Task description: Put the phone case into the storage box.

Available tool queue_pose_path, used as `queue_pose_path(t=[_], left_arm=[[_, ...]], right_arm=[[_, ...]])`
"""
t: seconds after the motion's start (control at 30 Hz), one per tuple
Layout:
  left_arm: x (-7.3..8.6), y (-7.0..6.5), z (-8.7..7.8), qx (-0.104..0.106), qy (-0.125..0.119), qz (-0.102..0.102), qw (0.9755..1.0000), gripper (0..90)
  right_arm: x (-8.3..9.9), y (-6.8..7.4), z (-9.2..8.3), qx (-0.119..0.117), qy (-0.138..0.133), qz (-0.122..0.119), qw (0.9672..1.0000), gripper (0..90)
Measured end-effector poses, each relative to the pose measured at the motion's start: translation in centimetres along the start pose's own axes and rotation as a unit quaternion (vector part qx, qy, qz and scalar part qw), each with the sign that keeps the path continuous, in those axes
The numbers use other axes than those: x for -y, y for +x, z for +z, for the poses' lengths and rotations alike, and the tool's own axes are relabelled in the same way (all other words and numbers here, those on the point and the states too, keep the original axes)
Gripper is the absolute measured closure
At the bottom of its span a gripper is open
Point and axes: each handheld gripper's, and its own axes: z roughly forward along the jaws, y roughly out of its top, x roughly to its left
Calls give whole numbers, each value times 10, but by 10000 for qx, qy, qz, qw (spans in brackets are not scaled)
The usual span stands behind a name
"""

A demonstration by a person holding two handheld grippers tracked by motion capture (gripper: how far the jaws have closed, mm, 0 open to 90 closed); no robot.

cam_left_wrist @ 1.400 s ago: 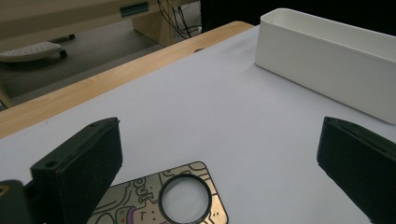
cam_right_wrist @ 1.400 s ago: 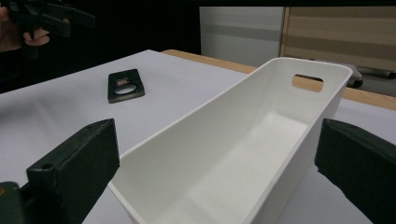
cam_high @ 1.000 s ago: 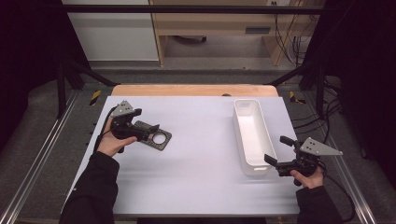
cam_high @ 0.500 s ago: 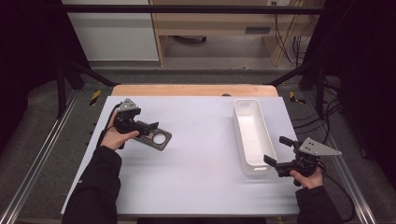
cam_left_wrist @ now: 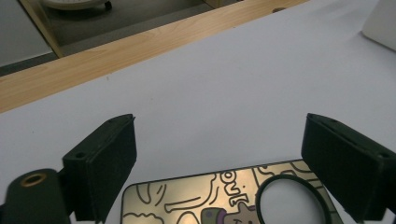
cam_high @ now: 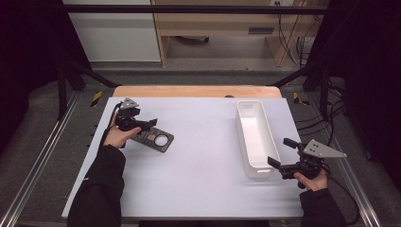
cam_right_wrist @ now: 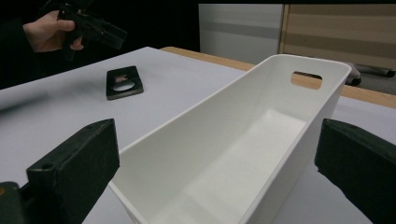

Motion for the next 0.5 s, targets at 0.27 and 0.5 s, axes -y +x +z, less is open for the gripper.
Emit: queue_pose_path(t=[0.27, 0.5], left_arm=[[4, 8, 13, -286, 138, -168, 9994, 247], [5, 3, 23, -341, 211, -67, 9992, 420]], right_arm=[[-1, 0, -2, 18, -61, 6, 10000, 4], [-1, 0, 0, -6, -7, -14, 10000, 4]])
